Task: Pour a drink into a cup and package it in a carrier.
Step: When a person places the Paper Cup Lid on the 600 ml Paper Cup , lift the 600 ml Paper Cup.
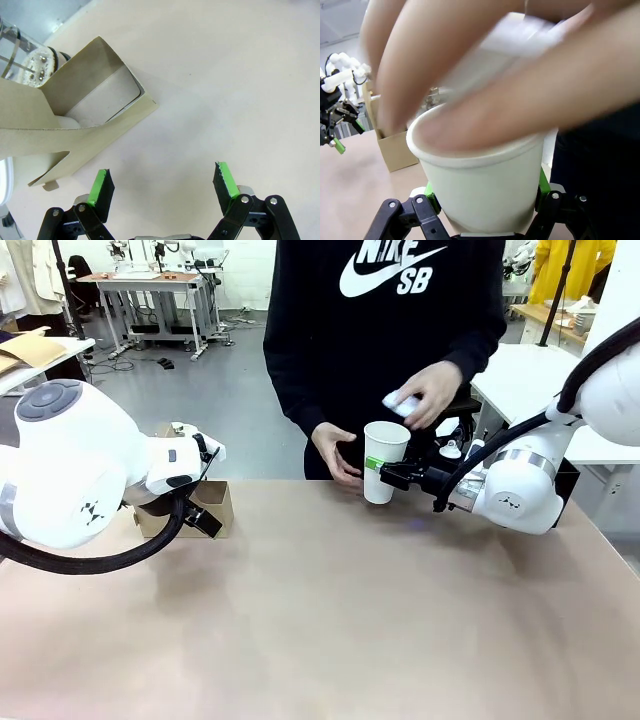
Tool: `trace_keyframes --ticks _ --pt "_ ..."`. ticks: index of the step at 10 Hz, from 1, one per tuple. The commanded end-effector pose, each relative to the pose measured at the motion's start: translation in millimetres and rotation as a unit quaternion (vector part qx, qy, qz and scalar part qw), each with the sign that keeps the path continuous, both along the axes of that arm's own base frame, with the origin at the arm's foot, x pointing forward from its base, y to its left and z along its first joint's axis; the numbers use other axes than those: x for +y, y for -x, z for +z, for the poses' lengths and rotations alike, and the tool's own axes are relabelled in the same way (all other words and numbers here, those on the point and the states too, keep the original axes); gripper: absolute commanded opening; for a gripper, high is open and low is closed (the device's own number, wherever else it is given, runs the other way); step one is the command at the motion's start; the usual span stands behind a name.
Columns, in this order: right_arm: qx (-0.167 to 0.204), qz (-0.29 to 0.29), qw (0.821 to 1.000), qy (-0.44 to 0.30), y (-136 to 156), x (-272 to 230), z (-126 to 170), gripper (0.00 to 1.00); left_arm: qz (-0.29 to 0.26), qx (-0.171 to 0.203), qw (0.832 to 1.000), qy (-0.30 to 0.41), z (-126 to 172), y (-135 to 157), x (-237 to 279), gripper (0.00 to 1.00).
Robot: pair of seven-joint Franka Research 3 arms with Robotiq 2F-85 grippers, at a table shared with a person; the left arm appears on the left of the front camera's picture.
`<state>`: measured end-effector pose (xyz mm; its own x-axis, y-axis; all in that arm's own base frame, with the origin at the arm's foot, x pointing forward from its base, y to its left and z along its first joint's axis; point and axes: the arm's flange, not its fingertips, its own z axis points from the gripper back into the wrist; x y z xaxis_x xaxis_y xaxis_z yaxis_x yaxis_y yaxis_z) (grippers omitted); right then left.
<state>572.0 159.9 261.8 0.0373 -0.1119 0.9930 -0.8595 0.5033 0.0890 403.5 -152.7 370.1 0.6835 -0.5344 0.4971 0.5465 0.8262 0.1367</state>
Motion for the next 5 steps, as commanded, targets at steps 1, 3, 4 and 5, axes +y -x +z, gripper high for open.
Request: trace_keyframes --ticks 1,3,4,5 --pt "-0.001 -0.003 1.000 -0.004 -0.3 1.8 3.0 0.81 0.000 0.000 1.000 0.001 0.2 0.0 0.5 1.00" --pt "-0.001 -0.003 1.000 -0.004 -0.3 1.8 3.0 0.81 0.000 0.000 1.000 0.001 0.2 0.0 0.5 1.00" --pt "-0.001 -0.003 1.000 -0.004 -0.3 1.8 3.0 0.81 0.000 0.000 1.000 0.001 0.2 0.0 0.5 1.00" --pt "-0.001 -0.003 1.000 -0.004 -0.3 1.8 3.0 0.81 0.000 0.000 1.000 0.001 0.2 0.0 0.5 1.00"
